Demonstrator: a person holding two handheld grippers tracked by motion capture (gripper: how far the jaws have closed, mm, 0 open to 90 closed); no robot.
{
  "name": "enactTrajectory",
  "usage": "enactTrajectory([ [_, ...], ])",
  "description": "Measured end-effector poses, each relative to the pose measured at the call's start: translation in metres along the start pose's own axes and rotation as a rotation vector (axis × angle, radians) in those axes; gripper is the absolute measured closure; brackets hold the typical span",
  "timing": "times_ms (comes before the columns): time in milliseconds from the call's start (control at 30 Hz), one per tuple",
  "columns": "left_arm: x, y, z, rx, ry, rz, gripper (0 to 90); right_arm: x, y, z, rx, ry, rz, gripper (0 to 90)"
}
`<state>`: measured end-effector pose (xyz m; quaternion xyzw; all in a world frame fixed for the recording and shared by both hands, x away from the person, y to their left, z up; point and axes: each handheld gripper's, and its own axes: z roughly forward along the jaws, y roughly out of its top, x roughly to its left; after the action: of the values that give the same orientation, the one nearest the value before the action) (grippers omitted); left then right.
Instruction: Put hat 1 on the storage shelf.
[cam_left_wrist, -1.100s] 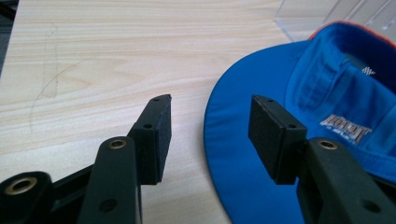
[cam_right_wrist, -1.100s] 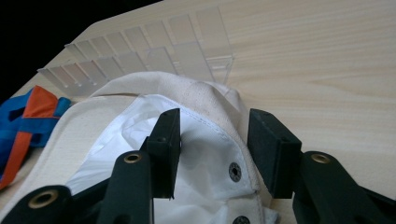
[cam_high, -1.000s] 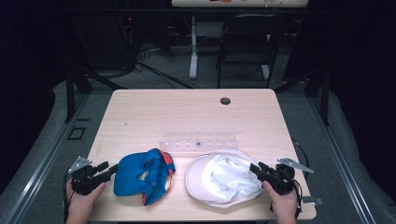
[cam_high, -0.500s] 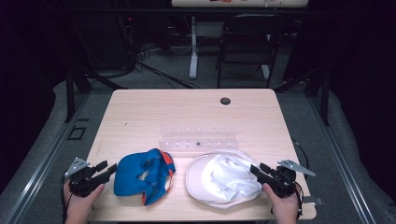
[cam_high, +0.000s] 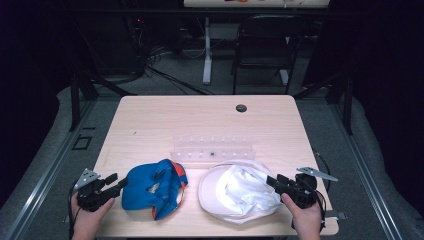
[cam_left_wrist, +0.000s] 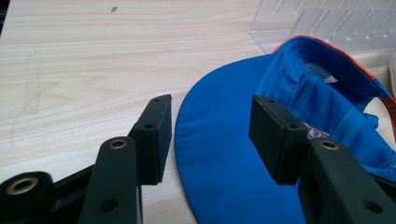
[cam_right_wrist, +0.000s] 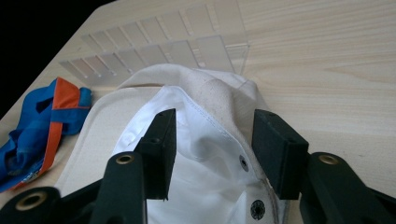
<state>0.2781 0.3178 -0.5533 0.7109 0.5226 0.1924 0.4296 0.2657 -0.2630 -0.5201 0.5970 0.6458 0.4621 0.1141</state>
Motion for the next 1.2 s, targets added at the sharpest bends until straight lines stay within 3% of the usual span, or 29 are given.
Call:
enactTrajectory([
  [300,-0.006,-0.002,0.006,0.031,0.001,0.044,47.7,0.004,0.017,0.002,0.124,-0.013,-0.037,47.2],
  [533,-0.007,-0.001,0.006,0.038,-0.014,0.05,46.6,0.003,0.026,0.004,0.229,-0.02,-0.018,48.2],
  [833,-0.005,-0.001,0.005,0.032,-0.007,0.043,46.6,-0.004,0.035,-0.006,0.243,-0.018,0.034,48.0],
  [1067,-0.006,-0.002,0.006,0.027,-0.003,0.046,46.6,-0.01,0.038,-0.015,0.248,-0.051,0.057,47.3],
  [1200,-0.005,-0.001,0.005,0.035,-0.002,0.048,46.6,-0.016,0.037,-0.017,0.289,-0.046,0.076,47.2],
])
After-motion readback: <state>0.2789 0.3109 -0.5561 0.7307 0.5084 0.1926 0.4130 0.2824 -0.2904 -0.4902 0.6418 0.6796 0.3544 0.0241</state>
